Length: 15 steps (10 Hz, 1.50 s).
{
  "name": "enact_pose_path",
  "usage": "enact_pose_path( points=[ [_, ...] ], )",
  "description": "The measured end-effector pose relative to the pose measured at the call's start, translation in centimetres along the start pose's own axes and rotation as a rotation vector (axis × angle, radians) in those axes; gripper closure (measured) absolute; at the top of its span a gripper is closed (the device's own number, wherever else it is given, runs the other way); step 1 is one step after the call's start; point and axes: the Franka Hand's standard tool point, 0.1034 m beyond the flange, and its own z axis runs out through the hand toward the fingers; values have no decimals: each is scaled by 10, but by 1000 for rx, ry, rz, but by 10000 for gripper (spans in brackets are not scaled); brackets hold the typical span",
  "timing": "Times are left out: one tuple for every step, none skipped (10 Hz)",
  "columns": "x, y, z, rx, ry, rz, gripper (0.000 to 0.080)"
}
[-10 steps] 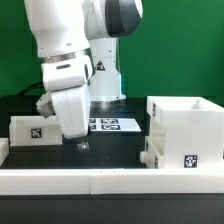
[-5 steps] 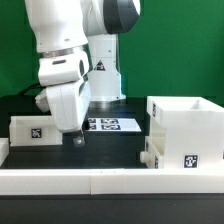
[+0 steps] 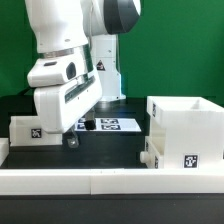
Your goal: Assemble drawer
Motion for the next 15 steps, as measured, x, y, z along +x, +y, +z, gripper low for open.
enact_pose_path(
  points=[
    [-7, -3, -5, -25, 4, 79, 150],
    [-16, -9, -10, -47, 2, 131, 150],
    [-23, -17, -14, -53, 3, 246, 150],
    [-32, -21, -19, -67, 8, 329, 150],
    [-43, -28, -24, -72, 7, 396, 150],
    [-51, -35, -27, -75, 7, 500, 150],
    [-53, -38, -26, -82, 8, 573, 150],
    [-52, -37, -25, -81, 11, 613, 150],
    [-52, -37, -25, -81, 14, 684, 150],
    [-52, -38, -25, -80, 16, 740, 150],
    [-51, -38, -25, -80, 19, 790, 150],
    [-51, -38, -25, -78, 24, 854, 150],
    [-53, -38, -27, -90, 27, 863, 150],
    [-62, -43, -32, -126, 31, 871, 150],
    [-71, -51, -33, -147, 28, 880, 150]
  ],
)
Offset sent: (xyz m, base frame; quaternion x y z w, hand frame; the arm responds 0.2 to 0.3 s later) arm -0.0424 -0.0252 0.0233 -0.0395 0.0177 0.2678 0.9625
